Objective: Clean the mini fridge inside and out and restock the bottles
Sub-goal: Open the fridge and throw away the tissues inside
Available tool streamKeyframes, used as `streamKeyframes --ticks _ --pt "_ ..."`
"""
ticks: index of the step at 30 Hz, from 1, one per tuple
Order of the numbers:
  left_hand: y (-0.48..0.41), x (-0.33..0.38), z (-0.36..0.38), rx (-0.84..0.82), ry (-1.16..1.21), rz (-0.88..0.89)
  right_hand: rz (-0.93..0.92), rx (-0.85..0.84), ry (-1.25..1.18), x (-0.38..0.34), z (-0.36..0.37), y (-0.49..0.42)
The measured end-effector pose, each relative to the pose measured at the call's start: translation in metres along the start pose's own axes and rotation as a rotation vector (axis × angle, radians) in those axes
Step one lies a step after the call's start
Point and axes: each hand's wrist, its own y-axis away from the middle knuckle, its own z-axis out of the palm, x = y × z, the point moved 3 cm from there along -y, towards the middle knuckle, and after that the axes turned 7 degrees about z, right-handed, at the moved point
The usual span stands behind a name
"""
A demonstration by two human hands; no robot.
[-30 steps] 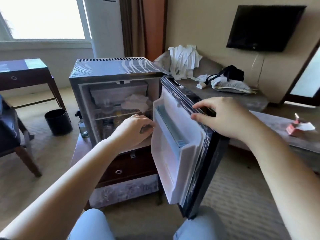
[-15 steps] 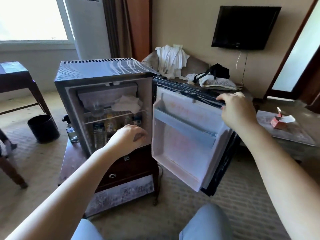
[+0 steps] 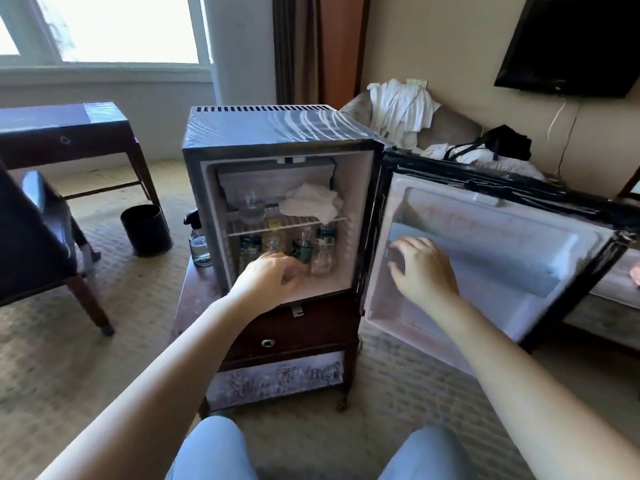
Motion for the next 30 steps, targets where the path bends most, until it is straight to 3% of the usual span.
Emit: streamKeyframes --ticks 9,15,19,24,30 --pt "-0.038 -0.074 -0.006 -0.004 -0.066 -0.141 -0.072 -0.172 -0.126 -0.086 0.1 -0.096" --pt "-0.078 -0.11 -0.001 -0.049 -0.087 -0.161 0.066 -0.195 -0.251 -0.096 0.144 -0.193" --pt "-0.093 -0.124 0.004 -0.032 -0.053 -0.137 0.141 -0.262 -0.162 -0.093 0.175 -0.235" --pt "-0.093 -0.133 0.015 -0.068 -0.051 -0.136 0.139 -0.324 -0.126 -0.087 0.196 -0.244" --pt "-0.086 -0.125 0.019 -0.08 -0.053 -0.185 0.093 -0.215 -0.205 -0.089 0.182 -0.207"
